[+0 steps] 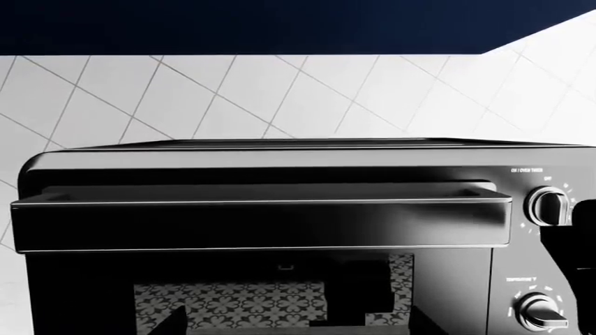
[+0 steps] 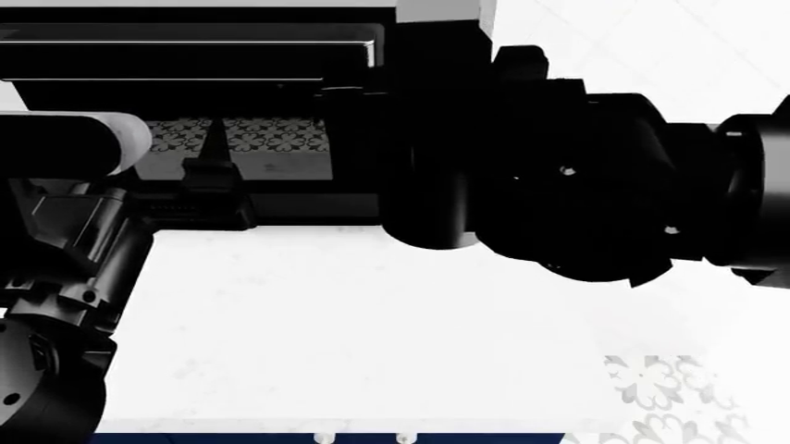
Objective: Turn on the toaster oven by setting the timer.
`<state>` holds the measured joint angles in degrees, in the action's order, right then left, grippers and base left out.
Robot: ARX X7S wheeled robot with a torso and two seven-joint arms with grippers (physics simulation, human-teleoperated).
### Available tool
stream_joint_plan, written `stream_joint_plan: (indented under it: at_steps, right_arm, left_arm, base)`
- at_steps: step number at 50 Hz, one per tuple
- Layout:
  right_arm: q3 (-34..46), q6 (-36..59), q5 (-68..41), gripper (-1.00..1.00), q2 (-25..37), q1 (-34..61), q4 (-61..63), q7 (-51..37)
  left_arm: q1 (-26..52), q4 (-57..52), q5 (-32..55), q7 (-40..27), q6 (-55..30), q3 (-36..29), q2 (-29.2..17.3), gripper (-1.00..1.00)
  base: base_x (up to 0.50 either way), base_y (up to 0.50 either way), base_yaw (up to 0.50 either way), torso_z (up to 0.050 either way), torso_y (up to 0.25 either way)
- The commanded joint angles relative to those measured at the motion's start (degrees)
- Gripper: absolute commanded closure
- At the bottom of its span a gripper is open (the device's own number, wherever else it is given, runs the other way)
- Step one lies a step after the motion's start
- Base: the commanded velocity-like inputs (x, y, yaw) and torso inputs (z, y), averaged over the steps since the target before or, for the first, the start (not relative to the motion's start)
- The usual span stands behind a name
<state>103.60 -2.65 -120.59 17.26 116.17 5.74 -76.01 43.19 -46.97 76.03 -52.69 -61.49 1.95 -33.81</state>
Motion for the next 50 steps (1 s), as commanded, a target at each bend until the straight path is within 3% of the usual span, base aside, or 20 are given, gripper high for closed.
stream_joint_plan:
  at_steps: [1, 50]
  right_arm:
    - [-0.1, 0.5, 0.2, -1.00, -0.7, -0.3, -1.9, 0.9]
    - [0.9, 2.6, 1.8, -1.00, -3.3, -2.6, -9.8, 4.4]
  left_arm:
    - [0.0, 0.1, 0.0, -0.1, 0.3, -0.3, -0.2, -1.00]
    - [-0.6, -0.2, 1.0, -0.9, 1.6, -0.5, -1.4, -1.00]
  base:
    - [0.00, 0.00, 0.00, 0.000, 0.000]
    - [0.00, 0.00, 0.00, 0.000, 0.000]
